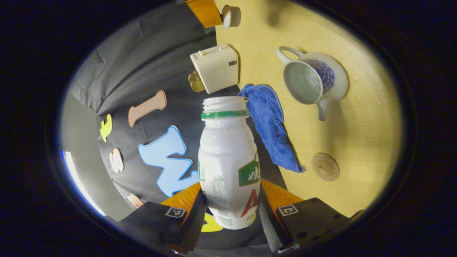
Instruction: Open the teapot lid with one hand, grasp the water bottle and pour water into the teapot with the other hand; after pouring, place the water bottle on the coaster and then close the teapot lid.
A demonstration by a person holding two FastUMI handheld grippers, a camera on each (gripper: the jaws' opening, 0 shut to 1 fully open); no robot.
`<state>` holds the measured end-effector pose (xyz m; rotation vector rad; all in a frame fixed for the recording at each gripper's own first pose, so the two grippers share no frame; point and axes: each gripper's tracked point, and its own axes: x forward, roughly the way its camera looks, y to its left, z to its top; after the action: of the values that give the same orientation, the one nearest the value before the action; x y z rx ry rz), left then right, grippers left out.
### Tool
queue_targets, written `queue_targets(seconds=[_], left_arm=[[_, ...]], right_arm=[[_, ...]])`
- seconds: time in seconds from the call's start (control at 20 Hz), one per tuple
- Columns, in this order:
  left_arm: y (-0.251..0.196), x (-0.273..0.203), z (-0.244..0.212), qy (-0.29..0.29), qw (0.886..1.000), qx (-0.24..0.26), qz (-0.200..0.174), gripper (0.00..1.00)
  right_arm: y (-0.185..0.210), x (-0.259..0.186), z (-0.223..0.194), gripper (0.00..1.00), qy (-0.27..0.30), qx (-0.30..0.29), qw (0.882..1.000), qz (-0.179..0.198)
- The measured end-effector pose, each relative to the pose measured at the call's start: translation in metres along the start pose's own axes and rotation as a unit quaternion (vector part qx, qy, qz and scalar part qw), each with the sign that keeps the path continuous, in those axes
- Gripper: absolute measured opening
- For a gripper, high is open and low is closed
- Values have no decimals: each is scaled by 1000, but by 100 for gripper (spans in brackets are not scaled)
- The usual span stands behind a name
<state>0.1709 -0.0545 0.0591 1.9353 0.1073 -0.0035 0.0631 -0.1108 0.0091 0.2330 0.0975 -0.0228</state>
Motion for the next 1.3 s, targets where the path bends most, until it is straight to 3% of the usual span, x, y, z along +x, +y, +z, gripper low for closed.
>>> queue_targets(seconds=[0.1, 0.3, 0.55, 0.8, 0.85, 0.9, 1.05, 1.1, 1.15, 1.2, 1.3], left_arm=[[-5, 0, 1, -5, 999, -31, -7, 78], [-19, -6, 1, -15, 993, -111, -25, 78], [-33, -10, -6, -15, 970, -235, -51, 78], [-40, -22, -18, -10, 929, -365, -62, 75], [-39, -25, -21, -6, 920, -386, -60, 78], [-40, -28, -24, -4, 910, -409, -59, 73], [-46, -33, -35, 6, 876, -479, -61, 78], [-46, -33, -40, 10, 865, -499, -58, 80], [-46, -35, -45, 12, 853, -518, -57, 82], [-49, -38, -49, 14, 841, -538, -57, 78], [-56, -43, -54, 15, 814, -577, -64, 78]], right_arm=[[-1, 0, 0, 0, 1, -3, 1000, -2], [-2, 1, 0, 4, -2, -5, 1000, -6], [-1, 3, -3, 4, 3, -15, 1000, -7], [8, 4, -6, 4, 2, -32, 999, 0], [11, 5, -7, 4, 3, -36, 999, 3], [13, 5, -9, 4, 4, -39, 999, 7], [21, 6, -12, 4, 6, -48, 999, 15], [22, 6, -13, 21, 6, -53, 998, 17], [24, 6, -12, 21, 6, -57, 998, 18], [26, 7, -14, 4, 5, -60, 998, 21], [30, 7, -14, 4, 3, -67, 997, 26]])
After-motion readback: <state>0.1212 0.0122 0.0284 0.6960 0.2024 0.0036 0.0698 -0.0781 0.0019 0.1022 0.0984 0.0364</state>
